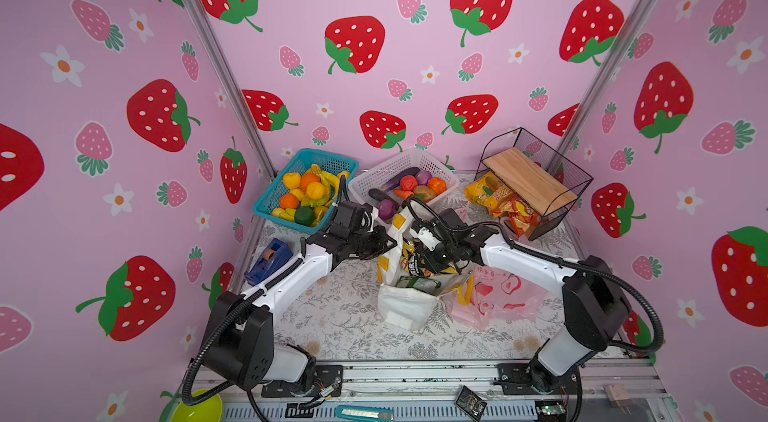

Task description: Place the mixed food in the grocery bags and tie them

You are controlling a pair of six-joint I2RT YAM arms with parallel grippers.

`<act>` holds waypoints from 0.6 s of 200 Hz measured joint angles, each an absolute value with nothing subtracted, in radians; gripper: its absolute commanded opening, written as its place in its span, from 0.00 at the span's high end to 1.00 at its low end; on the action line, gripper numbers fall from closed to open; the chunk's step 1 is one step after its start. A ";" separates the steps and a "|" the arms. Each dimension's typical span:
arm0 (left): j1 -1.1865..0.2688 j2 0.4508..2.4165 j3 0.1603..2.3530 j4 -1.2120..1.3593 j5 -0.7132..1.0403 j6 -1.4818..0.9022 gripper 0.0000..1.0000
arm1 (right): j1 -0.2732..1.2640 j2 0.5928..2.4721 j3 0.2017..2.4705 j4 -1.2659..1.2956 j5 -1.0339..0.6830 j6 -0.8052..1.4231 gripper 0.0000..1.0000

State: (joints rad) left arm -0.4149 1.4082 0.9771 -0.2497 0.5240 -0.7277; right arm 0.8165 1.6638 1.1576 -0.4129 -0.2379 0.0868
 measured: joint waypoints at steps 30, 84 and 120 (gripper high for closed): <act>-0.409 1.398 0.977 -0.267 0.523 -0.720 0.99 | 0.817 1.638 1.151 -0.414 -0.260 0.064 0.38; -0.406 1.376 0.977 -0.279 0.498 -0.702 1.00 | 0.733 1.264 1.121 -0.440 -0.203 0.099 0.20; -0.406 1.375 0.977 -0.286 0.496 -0.699 1.00 | 0.646 1.159 1.077 -0.472 -0.022 0.171 0.23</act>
State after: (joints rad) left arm -0.4057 1.3746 0.9771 -0.2855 0.4961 -0.6987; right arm 0.6456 1.1591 1.0775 -0.4725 -0.0223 0.1711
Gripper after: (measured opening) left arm 0.057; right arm 0.804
